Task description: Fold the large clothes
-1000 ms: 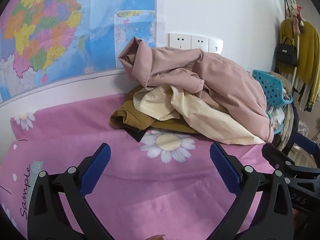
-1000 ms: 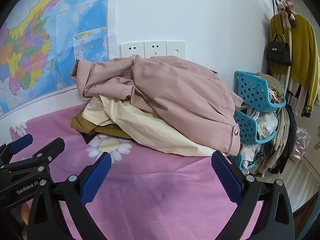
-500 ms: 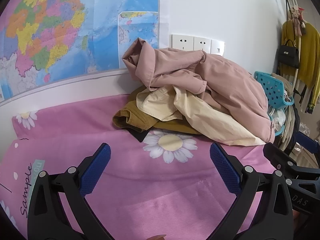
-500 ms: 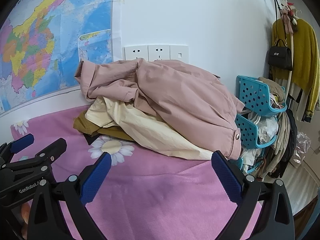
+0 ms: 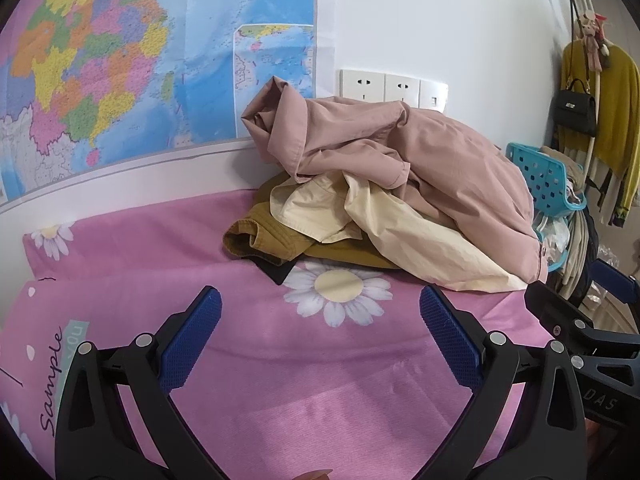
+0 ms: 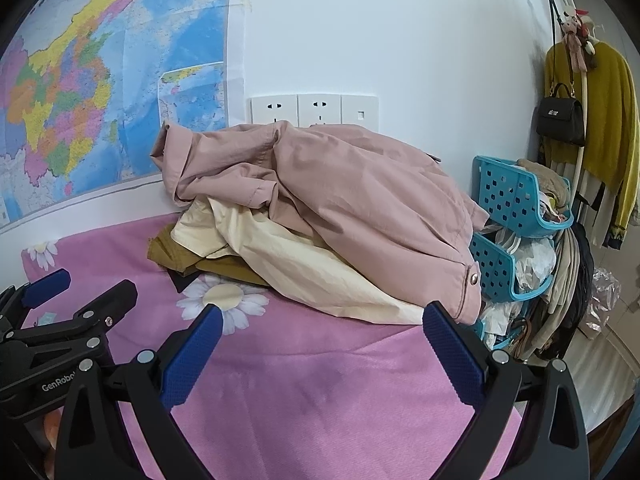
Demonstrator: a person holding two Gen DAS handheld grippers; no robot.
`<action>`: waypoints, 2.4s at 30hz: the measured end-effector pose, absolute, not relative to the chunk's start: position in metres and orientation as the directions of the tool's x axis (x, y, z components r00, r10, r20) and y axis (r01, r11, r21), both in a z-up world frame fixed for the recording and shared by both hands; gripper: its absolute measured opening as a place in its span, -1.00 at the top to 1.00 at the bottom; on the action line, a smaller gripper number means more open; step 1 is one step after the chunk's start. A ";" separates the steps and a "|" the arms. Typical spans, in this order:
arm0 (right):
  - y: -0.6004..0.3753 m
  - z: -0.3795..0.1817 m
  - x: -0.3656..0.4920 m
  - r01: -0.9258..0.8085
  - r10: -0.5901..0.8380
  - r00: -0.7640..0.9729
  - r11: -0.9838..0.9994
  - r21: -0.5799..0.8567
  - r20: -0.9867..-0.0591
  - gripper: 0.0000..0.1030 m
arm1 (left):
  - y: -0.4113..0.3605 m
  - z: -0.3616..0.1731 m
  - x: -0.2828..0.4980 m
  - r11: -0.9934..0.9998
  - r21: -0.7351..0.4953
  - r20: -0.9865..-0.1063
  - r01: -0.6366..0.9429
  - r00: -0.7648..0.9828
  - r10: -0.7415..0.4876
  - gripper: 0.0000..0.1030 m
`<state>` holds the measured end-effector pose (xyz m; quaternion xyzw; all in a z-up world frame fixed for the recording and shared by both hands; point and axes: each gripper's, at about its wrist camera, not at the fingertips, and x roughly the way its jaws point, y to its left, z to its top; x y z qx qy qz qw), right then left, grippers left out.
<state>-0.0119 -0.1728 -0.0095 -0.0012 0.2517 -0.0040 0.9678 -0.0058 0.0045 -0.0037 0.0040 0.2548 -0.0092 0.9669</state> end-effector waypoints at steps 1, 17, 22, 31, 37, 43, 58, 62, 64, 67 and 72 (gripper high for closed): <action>-0.173 -0.009 -0.012 0.007 -0.008 0.873 1.000 -0.003 -0.487 -0.89 | 0.005 -0.004 -0.006 1.000 0.002 -0.493 0.021 0.870 -0.018 -0.90; -0.171 -0.009 -0.009 -0.008 0.004 0.873 1.000 -0.007 -0.488 -0.89 | 0.005 -0.004 -0.004 1.000 0.002 -0.495 0.010 0.869 -0.008 -0.90; -0.170 -0.008 -0.003 -0.023 0.015 0.871 1.000 -0.010 -0.490 -0.89 | 0.007 -0.004 0.000 1.000 -0.001 -0.499 0.009 0.867 -0.008 -0.90; -0.161 0.003 0.029 -0.083 0.043 0.878 0.995 -0.062 -0.477 -0.89 | 0.021 -0.005 0.022 1.000 -0.021 -0.522 0.013 0.852 -0.022 -0.90; -0.144 0.024 0.096 -0.131 0.050 0.885 0.981 -0.144 -0.463 -0.89 | 0.040 -0.005 0.053 1.000 -0.027 -0.539 -0.001 0.842 -0.014 -0.90; -0.106 0.031 0.169 -0.209 0.062 0.887 0.938 -0.277 -0.458 -0.87 | 0.063 -0.003 0.079 0.999 -0.011 -0.535 -0.040 0.844 0.028 -0.90; -0.050 0.025 0.254 -0.255 -0.004 0.881 0.838 -0.482 -0.473 0.78 | 0.111 -0.009 0.109 0.994 0.014 -0.535 -0.109 0.839 0.100 -0.90; -0.082 0.065 0.234 -0.279 0.118 0.895 0.901 -0.332 -0.431 0.95 | 0.120 -0.006 0.116 0.993 0.041 -0.510 -0.109 0.852 0.115 -0.90; -0.100 0.083 0.219 -0.283 0.162 0.906 0.919 -0.274 -0.391 0.95 | 0.122 -0.003 0.121 0.994 0.041 -0.500 -0.099 0.860 0.106 -0.90; -0.140 0.113 0.195 -0.281 0.221 0.915 0.949 -0.143 -0.337 0.95 | 0.122 0.004 0.130 0.996 0.041 -0.476 -0.074 0.876 0.084 -0.90; -0.182 0.127 0.193 -0.326 0.319 0.878 0.944 0.041 -0.356 0.93 | 0.104 0.016 0.146 0.998 0.052 -0.425 0.021 0.905 0.004 -0.90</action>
